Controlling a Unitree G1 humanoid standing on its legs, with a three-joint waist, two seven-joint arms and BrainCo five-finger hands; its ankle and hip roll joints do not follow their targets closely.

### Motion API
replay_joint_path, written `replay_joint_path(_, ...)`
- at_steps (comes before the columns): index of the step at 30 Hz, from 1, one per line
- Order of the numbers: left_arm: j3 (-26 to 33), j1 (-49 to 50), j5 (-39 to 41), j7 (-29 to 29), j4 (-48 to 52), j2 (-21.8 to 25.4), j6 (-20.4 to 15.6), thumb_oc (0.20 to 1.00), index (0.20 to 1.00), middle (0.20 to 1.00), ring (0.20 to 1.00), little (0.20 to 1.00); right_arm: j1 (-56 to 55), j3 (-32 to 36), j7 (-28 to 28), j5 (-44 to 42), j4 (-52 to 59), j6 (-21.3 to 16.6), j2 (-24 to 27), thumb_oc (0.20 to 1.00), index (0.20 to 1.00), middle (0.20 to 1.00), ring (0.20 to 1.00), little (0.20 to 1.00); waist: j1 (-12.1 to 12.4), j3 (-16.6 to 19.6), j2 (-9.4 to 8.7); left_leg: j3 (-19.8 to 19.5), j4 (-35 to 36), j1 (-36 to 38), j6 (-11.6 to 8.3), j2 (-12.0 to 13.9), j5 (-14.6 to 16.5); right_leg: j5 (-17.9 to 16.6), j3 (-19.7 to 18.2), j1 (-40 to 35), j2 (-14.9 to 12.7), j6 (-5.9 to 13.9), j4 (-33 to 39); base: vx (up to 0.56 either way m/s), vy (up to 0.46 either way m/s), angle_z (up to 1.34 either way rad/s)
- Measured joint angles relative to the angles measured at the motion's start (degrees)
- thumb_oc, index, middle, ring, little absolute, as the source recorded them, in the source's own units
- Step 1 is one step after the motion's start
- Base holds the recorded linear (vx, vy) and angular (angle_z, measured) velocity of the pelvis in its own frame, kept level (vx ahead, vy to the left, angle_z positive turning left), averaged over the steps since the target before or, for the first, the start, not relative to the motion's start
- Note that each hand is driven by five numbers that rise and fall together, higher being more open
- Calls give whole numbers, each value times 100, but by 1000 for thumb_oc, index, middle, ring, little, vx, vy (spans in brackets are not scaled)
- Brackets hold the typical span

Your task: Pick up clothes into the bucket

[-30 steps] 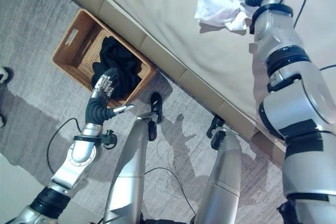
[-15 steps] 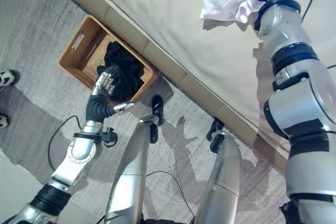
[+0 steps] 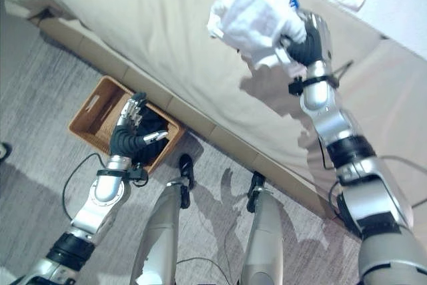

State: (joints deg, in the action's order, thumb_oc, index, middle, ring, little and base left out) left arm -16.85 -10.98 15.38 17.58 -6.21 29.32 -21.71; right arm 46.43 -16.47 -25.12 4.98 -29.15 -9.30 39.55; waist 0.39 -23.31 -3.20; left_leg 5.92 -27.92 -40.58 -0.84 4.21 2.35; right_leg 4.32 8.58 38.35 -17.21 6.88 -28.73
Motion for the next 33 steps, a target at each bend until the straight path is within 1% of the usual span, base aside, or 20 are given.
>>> replay_joint_path(2,11,64,-119,-23,-126,-14,-4,1000,1000,1000,1000,1000,-505,191,35,-5,327,-90,-1,200,200,200,200,200,11,2,0,41,300,584,33,-4,-46,-117,35,-615,48,56,360,166,-19,-7)
replay_joint_path(3,27,57,-124,-48,-152,-21,-3,1000,1000,1000,1000,1000,-721,272,119,-19,535,-123,34,200,200,200,200,200,-84,3,-5,43,468,881,-11,-1,-14,-121,69,-925,68,66,566,131,-14,1)
replay_joint_path(4,57,142,-125,-63,-166,-29,-9,1000,1000,1000,1000,1000,-836,314,158,-24,689,-166,45,200,200,200,200,200,-42,15,-1,33,565,1008,-19,-10,-41,-152,109,-1079,81,86,689,118,-12,1)
replay_joint_path(5,96,155,-126,-81,-177,-23,-8,1000,1000,1000,1000,1000,-913,349,196,-49,806,-227,52,200,200,200,200,200,-95,35,-22,42,650,1146,-36,1,-51,-187,134,-1225,99,85,810,116,-8,-4)
replay_joint_path(6,158,228,-130,-145,-220,-16,4,1000,1000,1000,1000,1000,-1015,380,339,-191,1012,-361,160,200,200,200,200,200,-125,75,-60,69,852,1436,-70,14,-71,-235,153,-1524,133,101,1052,162,-8,-10)
replay_joint_path(7,185,240,-143,-179,-220,-15,3,1000,1000,1000,1000,1000,-1032,384,387,-225,1069,-403,231,200,200,200,200,200,-120,107,-81,95,923,1524,-76,20,-92,-271,145,-1586,155,101,1127,149,-4,-17)
replay_joint_path(10,319,296,-316,-373,-222,-14,7,1000,1000,1000,1000,1000,-1066,537,850,-667,1378,-452,589,200,200,200,200,200,-116,190,-169,242,1427,2208,-119,62,-210,-607,152,-2334,304,94,1885,185,-7,-21)
replay_joint_path(12,345,429,-340,-472,-235,-14,15,1000,1000,1000,1000,1000,-1073,543,1025,-923,1393,-566,597,200,200,200,200,200,-153,548,-253,310,1558,2323,-113,69,-225,-683,143,-2460,336,105,2125,80,-7,-17)
replay_joint_path(14,357,477,-340,-578,-240,-23,28,1000,1000,1000,1000,1000,-1065,569,1249,-1260,1514,-601,667,200,200,200,200,200,-267,715,-324,350,1673,2548,-115,65,-235,-760,149,-2740,371,111,2387,94,-1,-10)
replay_joint_path(15,365,504,-340,-647,-242,-26,72,1000,1000,1000,1000,1000,-1068,566,1400,-1442,1638,-604,709,200,200,200,200,200,-272,778,-361,399,1770,2734,-115,58,-235,-807,140,-2931,392,104,2547,124,-1,-11)
replay_joint_path(16,361,522,-340,-674,-243,-21,79,1000,1000,1000,1000,1000,-1068,567,1459,-1506,1688,-631,722,200,200,200,200,200,-275,861,-376,421,1782,2771,-116,55,-235,-809,131,-2965,400,105,2589,185,-5,-21)
replay_joint_path(17,361,516,-339,-742,-242,-26,115,1000,1000,1000,1000,1000,-1065,564,1620,-1766,1823,-659,804,200,200,200,200,200,-341,955,-423,490,1875,2920,-120,73,-233,-833,104,-3064,416,97,2683,142,-1,-16)
replay_joint_path(19,354,522,-338,-915,-243,-29,152,1000,1000,1000,1000,1000,-1064,545,2002,-2151,2202,-677,1025,200,200,200,200,200,-348,1031,-432,526,2036,3229,-135,58,-244,-889,102,-3398,456,111,2895,132,3,-10)
replay_joint_path(20,346,535,-338,-948,-239,-27,154,1000,1000,1000,1000,1000,-1059,539,2073,-2237,2240,-743,1038,200,200,200,200,200,-380,1135,-440,526,2044,3264,-141,67,-234,-887,104,-3415,466,110,2901,151,1,-12)
replay_joint_path(21,276,458,-338,-1033,-239,-25,214,1000,1000,1000,1000,1000,-1004,475,2248,-2511,2250,-772,1146,200,200,200,200,200,-392,1244,-450,580,2139,3405,-202,97,-224,-887,74,-3502,506,111,2938,73,-3,-13)
replay_joint_path(25,58,227,-255,-1240,-237,-178,256,1000,1000,1000,1000,1000,-996,285,2601,-2949,2563,-782,1328,200,200,200,200,200,-427,1582,-467,687,2398,3783,-257,117,-258,-885,22,-3769,558,113,3086,87,0,-13)
replay_joint_path(26,-3,166,-179,-1305,-236,-192,262,1000,1000,1000,1000,1000,-997,256,2647,-2998,2589,-782,1332,200,200,200,200,200,-454,1620,-470,693,2424,3823,-259,122,-259,-885,19,-3799,566,113,3103,75,3,-9)
replay_joint_path(28,-293,-87,333,-1605,-218,-230,346,1000,1000,1000,1000,1000,-997,113,2845,-3163,2672,-779,1316,200,200,200,200,200,-511,1780,-479,746,2514,3907,-292,137,-285,-885,-15,-3837,591,113,3134,75,7,-8)
replay_joint_path(30,-499,-279,631,-1782,-219,-247,431,1000,1000,1000,1000,1000,-997,-54,2982,-3271,2708,-762,1261,200,200,200,200,200,-567,1849,-480,773,2569,3993,-300,144,-305,-886,-31,-3876,603,114,3145,63,4,-7)
replay_joint_path(33,-774,-603,813,-1829,-292,-505,507,1000,1000,1000,1000,1000,-998,-343,3128,-3369,2917,-622,1112,200,200,200,200,200,-619,1951,-458,817,2678,4126,-328,141,-333,-884,-71,-3948,609,115,3175,48,-6,-8)
